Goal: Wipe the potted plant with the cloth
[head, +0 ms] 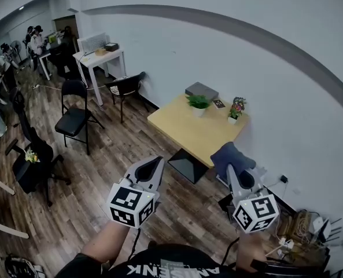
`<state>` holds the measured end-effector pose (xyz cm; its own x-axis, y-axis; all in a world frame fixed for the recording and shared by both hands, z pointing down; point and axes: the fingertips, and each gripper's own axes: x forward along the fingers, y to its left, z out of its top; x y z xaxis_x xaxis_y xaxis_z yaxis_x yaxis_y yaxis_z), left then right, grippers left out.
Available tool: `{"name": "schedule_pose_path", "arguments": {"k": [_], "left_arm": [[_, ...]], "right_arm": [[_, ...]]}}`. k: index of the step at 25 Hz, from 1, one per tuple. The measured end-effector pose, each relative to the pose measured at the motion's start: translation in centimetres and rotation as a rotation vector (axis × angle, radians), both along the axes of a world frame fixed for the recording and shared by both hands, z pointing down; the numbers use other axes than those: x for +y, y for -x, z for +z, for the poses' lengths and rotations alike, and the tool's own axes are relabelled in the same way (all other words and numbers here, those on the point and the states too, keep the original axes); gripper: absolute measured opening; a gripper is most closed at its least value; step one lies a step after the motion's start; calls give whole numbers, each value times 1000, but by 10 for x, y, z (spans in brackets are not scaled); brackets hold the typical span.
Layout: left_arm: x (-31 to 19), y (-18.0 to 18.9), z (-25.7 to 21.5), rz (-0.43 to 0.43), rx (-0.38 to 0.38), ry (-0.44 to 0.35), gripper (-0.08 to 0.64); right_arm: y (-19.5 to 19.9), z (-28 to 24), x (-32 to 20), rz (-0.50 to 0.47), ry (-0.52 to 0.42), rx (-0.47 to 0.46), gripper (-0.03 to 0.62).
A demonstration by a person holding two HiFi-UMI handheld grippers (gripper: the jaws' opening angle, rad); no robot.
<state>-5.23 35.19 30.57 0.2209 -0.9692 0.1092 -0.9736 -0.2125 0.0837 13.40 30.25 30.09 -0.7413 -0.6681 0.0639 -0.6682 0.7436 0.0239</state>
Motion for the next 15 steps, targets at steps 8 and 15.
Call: {"name": "schedule_pose_path", "arguments": {"k": [8, 15], "left_arm": [[5, 44, 18, -7, 3, 8, 2], [-14, 67, 36, 11, 32, 30, 2]], "right_arm": [[35, 8, 5, 0, -11, 1, 28], [55, 26, -13, 19, 20, 19, 28]]}}
